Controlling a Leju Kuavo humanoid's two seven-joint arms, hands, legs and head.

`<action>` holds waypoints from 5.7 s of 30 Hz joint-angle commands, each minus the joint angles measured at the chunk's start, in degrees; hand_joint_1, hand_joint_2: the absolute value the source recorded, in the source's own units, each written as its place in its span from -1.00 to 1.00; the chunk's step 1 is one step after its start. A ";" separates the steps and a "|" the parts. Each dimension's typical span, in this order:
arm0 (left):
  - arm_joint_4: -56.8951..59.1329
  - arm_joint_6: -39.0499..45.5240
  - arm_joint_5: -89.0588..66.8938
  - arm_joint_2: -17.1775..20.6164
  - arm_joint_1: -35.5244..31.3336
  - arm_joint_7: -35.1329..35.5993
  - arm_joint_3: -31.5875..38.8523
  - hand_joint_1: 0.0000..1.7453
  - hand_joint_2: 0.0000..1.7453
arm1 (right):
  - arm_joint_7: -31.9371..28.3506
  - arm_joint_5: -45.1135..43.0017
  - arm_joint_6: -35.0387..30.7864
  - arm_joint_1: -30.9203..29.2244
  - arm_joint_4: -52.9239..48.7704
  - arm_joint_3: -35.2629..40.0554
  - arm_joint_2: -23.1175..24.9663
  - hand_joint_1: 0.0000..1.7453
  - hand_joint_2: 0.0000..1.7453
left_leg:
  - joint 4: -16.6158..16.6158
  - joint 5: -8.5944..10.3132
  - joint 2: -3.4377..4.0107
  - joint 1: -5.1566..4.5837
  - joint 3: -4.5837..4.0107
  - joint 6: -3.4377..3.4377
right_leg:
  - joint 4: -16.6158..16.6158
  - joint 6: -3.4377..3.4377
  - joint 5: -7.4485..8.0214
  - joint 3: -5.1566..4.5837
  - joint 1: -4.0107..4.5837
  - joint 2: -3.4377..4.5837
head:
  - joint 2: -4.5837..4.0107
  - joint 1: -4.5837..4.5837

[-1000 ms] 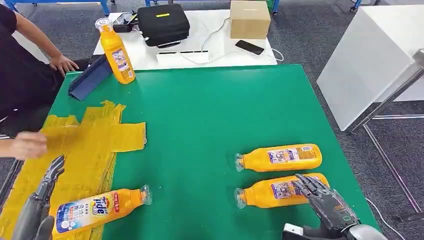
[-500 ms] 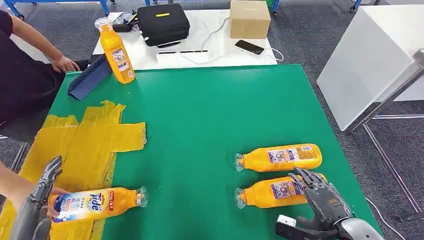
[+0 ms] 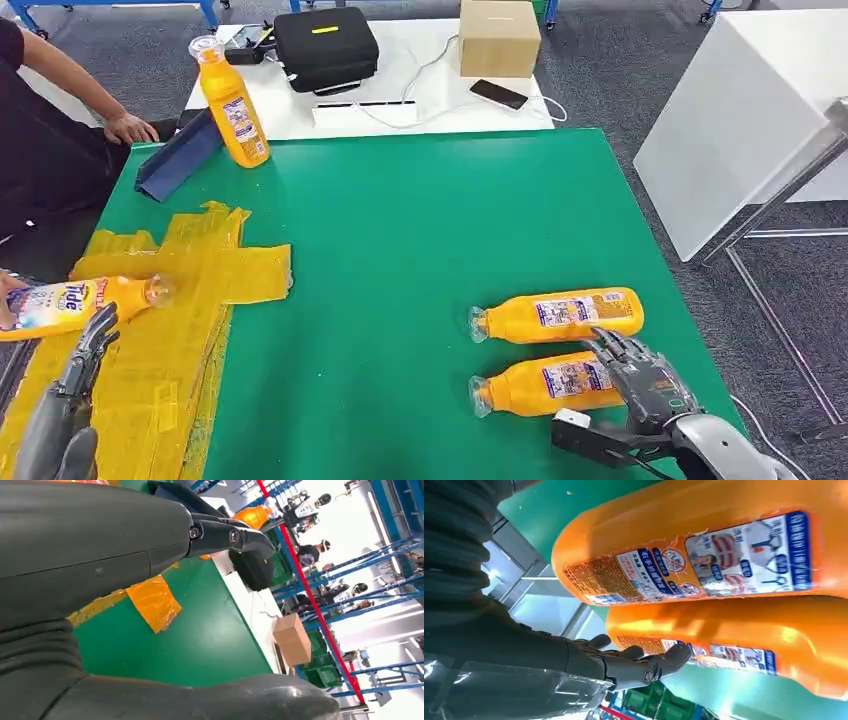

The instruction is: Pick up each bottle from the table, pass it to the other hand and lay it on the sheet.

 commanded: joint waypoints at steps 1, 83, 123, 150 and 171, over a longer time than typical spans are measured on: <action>1.55 1.27 0.59 1.96 -2.05 1.16 -3.26 -1.00 -1.00 | -1.18 -0.58 2.40 -4.90 6.86 0.82 4.23 -1.00 1.00 | -0.08 0.05 0.08 0.07 0.11 -0.06 | -0.14 -0.04 0.07 0.15 0.08 -0.03 | 0.00 0.00; 19.08 1.72 42.94 10.41 -19.14 11.75 -23.87 -1.00 1.00 | 6.81 -94.47 21.33 -60.92 29.81 51.49 34.64 1.00 1.00 | -0.04 0.08 0.21 0.12 0.14 -0.16 | 0.06 -0.09 0.00 0.19 0.11 0.14 | 0.00 0.02; 21.16 -0.73 40.57 9.25 -19.22 12.57 -22.88 -1.00 1.00 | 6.11 -78.60 19.36 -61.20 30.01 48.87 31.05 1.00 1.00 | 0.00 0.06 0.34 0.06 0.13 -0.14 | 0.12 -0.06 0.01 0.13 0.06 0.26 | 0.00 0.02; 23.88 -8.26 46.15 13.41 -22.45 15.07 -29.44 -1.00 1.00 | 4.86 -81.63 23.66 -62.99 34.73 55.29 31.89 1.00 1.00 | -0.01 0.08 0.31 0.10 0.17 -0.17 | 0.09 -0.08 0.02 0.19 0.10 0.20 | 0.00 0.02; 24.70 -14.51 51.65 16.90 -24.06 16.18 -34.88 1.00 1.00 | 2.33 -79.80 25.19 -62.56 39.89 56.21 33.06 1.00 1.00 | -0.01 0.08 0.22 0.10 0.12 -0.14 | 0.07 -0.06 0.00 0.17 0.10 0.14 | 0.00 0.02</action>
